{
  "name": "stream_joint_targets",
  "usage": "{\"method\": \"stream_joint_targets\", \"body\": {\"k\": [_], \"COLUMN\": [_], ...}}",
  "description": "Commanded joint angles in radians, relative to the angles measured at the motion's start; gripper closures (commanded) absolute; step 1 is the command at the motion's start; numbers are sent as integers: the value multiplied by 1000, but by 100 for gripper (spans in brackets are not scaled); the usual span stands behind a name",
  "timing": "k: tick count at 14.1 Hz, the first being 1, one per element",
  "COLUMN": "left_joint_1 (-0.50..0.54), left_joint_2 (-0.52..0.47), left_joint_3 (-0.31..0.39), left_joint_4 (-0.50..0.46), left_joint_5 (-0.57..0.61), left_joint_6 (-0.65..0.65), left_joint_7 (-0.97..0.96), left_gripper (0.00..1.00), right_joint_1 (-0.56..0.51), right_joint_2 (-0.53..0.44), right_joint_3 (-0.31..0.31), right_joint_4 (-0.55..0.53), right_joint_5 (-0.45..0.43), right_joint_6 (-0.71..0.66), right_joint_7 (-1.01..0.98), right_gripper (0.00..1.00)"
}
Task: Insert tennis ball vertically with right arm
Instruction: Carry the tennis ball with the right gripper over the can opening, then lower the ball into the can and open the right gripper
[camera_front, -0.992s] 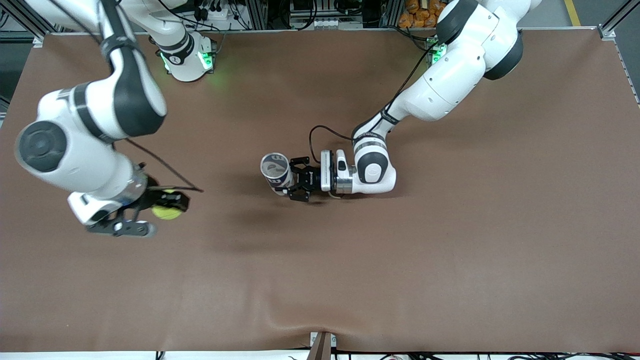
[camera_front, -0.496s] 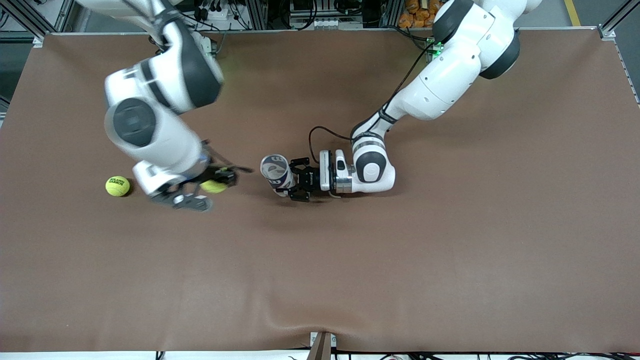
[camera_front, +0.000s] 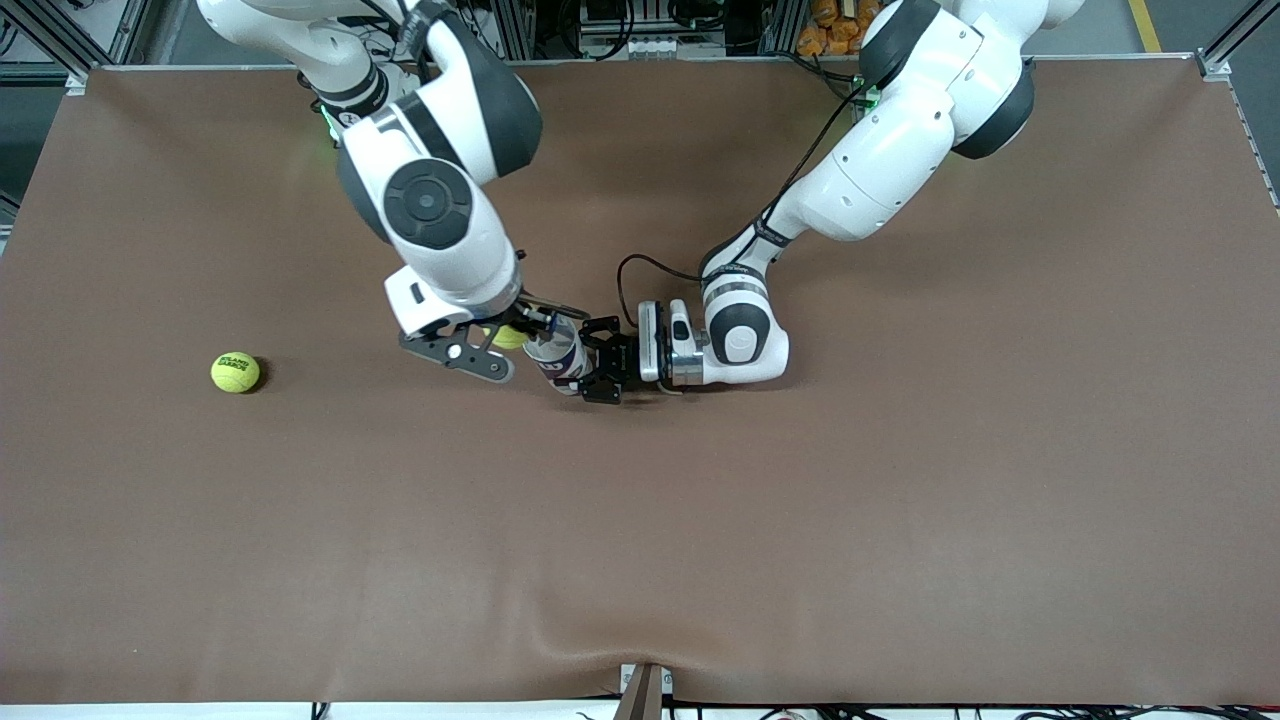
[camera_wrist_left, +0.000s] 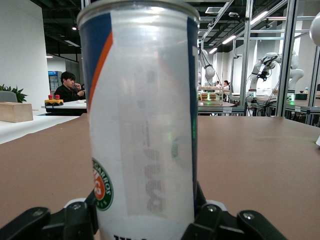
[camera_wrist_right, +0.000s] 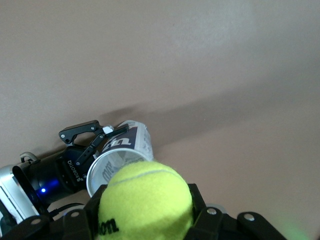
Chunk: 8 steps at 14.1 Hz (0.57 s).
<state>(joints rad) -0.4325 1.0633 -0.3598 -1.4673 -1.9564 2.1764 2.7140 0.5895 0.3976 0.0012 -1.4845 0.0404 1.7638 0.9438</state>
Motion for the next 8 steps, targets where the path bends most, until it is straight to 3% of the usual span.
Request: {"method": "stream_joint_targets", "body": {"k": [1, 8], "left_joint_1": [-6, -15], "left_joint_2": [9, 24], "left_joint_3": [1, 1], "left_joint_4": [7, 8], "left_joint_5": [-38, -52], "left_joint_6": [6, 6], "left_joint_7": [75, 76], "left_gripper": [31, 31], "right_joint_1": [35, 56], "right_joint_2": [-25, 0], "right_joint_3": [-12, -15], "right_joint_4": [-37, -37], "right_joint_5": [4, -13], "right_joint_6": [39, 45], "right_joint_7": [90, 159], "right_gripper": [46, 46]}}
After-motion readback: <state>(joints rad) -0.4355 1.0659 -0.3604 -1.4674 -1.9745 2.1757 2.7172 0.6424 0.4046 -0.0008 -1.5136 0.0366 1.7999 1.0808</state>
